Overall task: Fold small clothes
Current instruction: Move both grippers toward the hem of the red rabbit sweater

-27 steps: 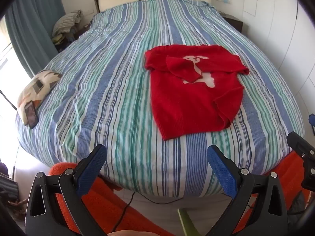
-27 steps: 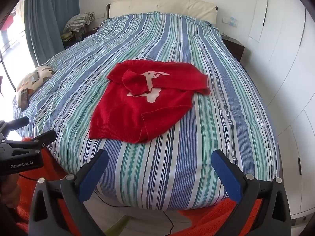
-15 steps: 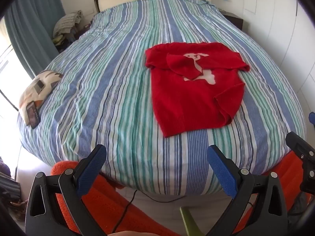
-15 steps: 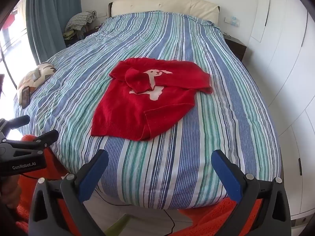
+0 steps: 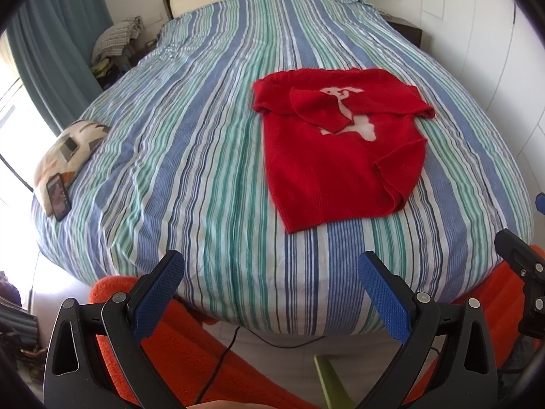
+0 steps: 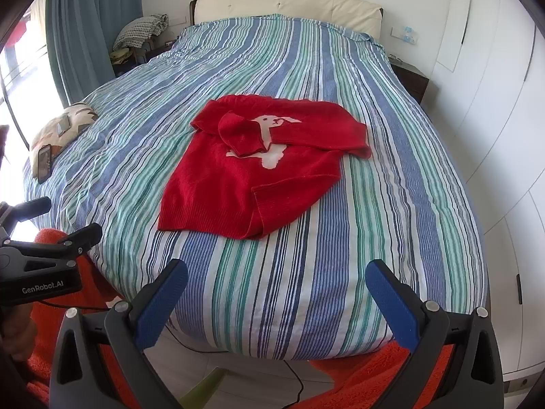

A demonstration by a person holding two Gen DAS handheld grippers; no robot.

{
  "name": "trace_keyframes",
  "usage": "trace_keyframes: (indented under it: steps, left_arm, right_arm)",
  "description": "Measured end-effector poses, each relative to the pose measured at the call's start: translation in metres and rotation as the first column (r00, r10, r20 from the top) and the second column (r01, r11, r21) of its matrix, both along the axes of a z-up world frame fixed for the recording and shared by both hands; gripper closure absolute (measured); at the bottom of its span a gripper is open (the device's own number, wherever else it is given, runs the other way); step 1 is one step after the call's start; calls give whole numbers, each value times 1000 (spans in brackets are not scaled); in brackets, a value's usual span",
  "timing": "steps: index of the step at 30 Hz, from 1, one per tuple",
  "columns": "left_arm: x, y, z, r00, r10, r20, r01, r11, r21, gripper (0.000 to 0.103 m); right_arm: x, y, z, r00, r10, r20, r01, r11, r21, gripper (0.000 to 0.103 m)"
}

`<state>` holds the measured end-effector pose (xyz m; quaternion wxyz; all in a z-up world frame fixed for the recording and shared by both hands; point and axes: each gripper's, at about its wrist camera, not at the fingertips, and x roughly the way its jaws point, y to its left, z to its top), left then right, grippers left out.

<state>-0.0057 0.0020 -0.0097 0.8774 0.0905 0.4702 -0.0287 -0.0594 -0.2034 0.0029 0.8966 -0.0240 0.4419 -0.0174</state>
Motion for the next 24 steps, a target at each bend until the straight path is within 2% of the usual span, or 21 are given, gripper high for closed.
trace_keyframes:
  steps: [19,24]
  left_arm:
    - [0,3,-10,1000,10,-18,-10,1000,9,1]
    - [3,5,-17,999,18,-44,-18,1000,11,1]
  right_arm:
    - [3,2,-6,1000,-8,-11,8,1000,1,0]
    - [3,3,-8,1000,-1,-14,1,1000,-8,0]
